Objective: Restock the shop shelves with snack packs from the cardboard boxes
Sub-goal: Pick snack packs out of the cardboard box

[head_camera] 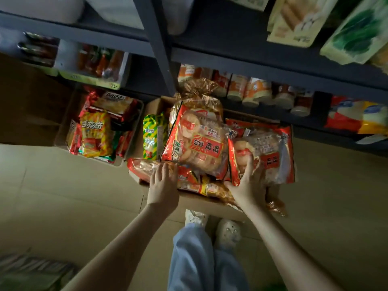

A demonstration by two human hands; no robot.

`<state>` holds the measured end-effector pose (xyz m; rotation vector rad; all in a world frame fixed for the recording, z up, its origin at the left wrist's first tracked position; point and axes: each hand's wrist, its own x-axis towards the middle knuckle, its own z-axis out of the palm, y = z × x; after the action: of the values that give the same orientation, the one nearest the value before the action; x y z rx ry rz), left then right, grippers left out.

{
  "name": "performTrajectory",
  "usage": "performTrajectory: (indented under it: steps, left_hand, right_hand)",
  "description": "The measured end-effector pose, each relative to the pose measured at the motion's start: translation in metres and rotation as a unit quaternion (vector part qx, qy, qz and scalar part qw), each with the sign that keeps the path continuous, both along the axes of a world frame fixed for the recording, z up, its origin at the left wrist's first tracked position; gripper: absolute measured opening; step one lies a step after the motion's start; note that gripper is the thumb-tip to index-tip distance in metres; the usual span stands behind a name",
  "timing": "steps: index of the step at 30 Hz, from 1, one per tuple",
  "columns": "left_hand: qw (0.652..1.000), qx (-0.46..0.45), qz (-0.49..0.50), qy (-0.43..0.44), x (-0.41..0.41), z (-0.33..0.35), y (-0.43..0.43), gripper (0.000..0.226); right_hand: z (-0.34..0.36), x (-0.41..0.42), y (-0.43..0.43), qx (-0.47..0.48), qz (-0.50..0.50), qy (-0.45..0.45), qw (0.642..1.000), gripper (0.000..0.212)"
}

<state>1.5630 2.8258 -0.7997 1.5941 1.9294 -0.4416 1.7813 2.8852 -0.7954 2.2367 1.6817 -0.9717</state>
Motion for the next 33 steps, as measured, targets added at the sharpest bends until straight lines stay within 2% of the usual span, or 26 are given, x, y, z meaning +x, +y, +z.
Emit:
performTrajectory:
  steps: [2, 5, 12, 14, 16, 19, 22, 25, 27, 29, 30, 31, 33]
  left_hand:
    - [0.999, 0.034, 0.018, 0.008, 0.011, -0.007, -0.009, 0.091]
    - [0.997, 0.072, 0.012, 0.01, 0.018, -0.017, -0.022, 0.105]
    - [0.992, 0.122, -0.014, -0.011, 0.016, -0.012, -0.02, 0.105]
    - [0.988, 0.144, -0.03, -0.053, 0.022, -0.006, -0.015, 0.099]
    - [0.978, 0.154, -0.021, -0.136, 0.032, 0.004, -0.007, 0.084]
    - [0.967, 0.144, 0.043, -0.203, 0.052, 0.017, 0.005, 0.07]
    - [0.968, 0.138, 0.091, -0.188, 0.067, 0.02, 0.016, 0.065]
    - [0.979, 0.115, 0.075, -0.15, 0.075, 0.016, 0.024, 0.064]
    - [0.989, 0.09, 0.039, -0.115, 0.081, 0.014, 0.025, 0.065]
    - [0.994, 0.072, 0.002, -0.081, 0.087, 0.012, 0.025, 0.069]
    - [0.995, 0.069, -0.015, -0.065, 0.089, 0.01, 0.024, 0.071]
    - [0.996, 0.071, -0.032, -0.051, 0.091, 0.01, 0.023, 0.073]
    - [0.994, 0.085, -0.059, -0.045, 0.097, 0.01, 0.02, 0.077]
  right_hand:
    - [-0.019, -0.001, 0.003, -0.015, -0.01, 0.003, 1.0, 0.119]
    - [-0.034, -0.001, -0.002, 0.017, 0.019, -0.037, 0.999, 0.117]
    - [-0.03, 0.015, -0.014, 0.088, 0.088, -0.042, 0.991, 0.129]
    - [-0.025, 0.021, -0.017, 0.109, 0.1, -0.013, 0.989, 0.119]
    - [-0.02, 0.028, -0.021, 0.119, 0.128, 0.022, 0.984, 0.11]
    - [-0.018, 0.04, -0.029, 0.11, 0.156, 0.069, 0.979, 0.107]
    - [-0.017, 0.057, -0.036, 0.087, 0.188, 0.056, 0.977, 0.11]
    - [-0.021, 0.078, -0.043, 0.078, 0.228, 0.051, 0.969, 0.112]
    - [-0.02, 0.087, -0.041, 0.067, 0.194, 0.109, 0.973, 0.102]
    - [-0.02, 0.093, -0.036, 0.116, 0.098, 0.157, 0.976, 0.086]
    - [-0.022, 0.094, -0.034, 0.149, 0.043, 0.153, 0.976, 0.086]
    - [-0.024, 0.095, -0.031, 0.168, -0.013, 0.136, 0.976, 0.093]
    - [-0.034, 0.095, -0.027, 0.137, -0.135, 0.104, 0.976, 0.113]
